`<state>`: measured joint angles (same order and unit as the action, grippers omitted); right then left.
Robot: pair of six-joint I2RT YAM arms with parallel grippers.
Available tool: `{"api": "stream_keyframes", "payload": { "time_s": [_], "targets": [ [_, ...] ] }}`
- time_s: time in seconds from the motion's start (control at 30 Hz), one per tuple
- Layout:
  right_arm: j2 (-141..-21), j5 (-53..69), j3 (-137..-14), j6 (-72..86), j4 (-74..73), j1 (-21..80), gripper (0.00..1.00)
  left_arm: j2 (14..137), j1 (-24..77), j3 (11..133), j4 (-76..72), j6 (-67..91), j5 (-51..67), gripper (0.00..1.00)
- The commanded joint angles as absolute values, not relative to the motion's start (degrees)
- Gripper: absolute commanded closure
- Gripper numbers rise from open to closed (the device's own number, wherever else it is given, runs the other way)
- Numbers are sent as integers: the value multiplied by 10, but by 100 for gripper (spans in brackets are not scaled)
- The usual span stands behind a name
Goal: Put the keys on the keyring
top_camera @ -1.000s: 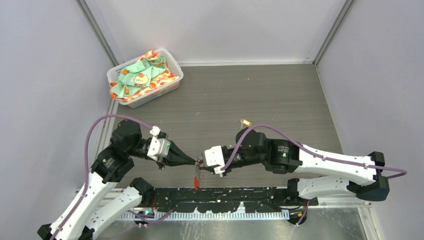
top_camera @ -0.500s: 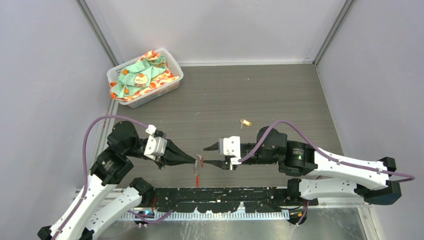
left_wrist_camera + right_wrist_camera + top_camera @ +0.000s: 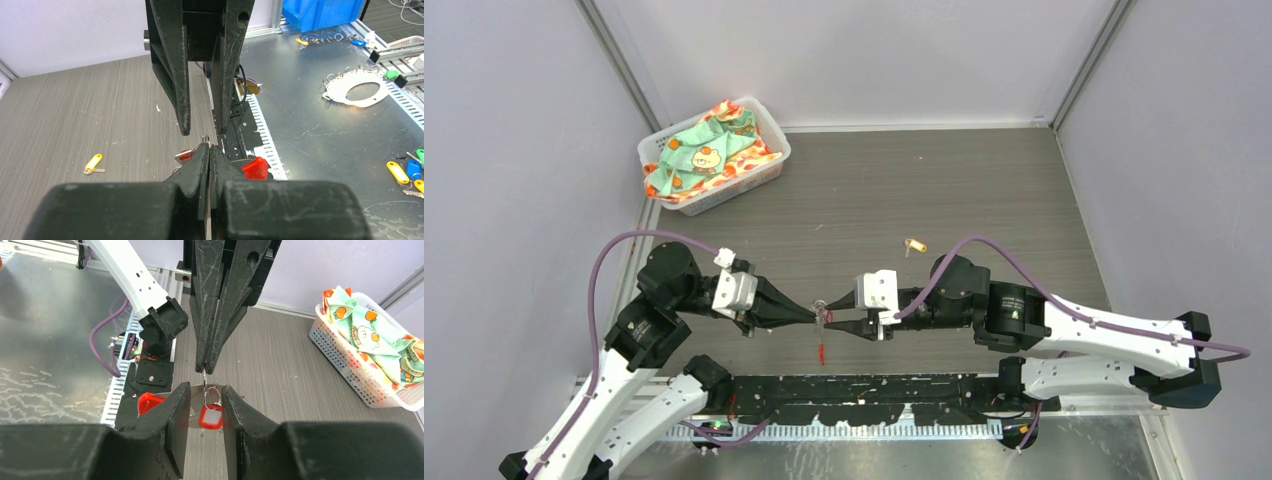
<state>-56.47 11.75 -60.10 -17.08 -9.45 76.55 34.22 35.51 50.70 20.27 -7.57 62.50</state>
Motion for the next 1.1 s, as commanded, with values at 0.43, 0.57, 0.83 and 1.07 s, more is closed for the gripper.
{"api": "stream_keyframes", "payload": {
  "time_s": [0.43,0.57,0.83,1.07],
  "targets": [
    [-597,103,-657,-170,-142,769,99,347,354,526,247,-152,595,100],
    [-661,85,-774,-159,-304,769,99,367,355,553,373,-295,545,67],
    [-774,83,-953,-152,-497,769,99,418,355,618,467,-381,561,65],
    [-819,66,-1016,-134,-560,768,99,405,355,626,518,-412,581,69]
  ]
}}
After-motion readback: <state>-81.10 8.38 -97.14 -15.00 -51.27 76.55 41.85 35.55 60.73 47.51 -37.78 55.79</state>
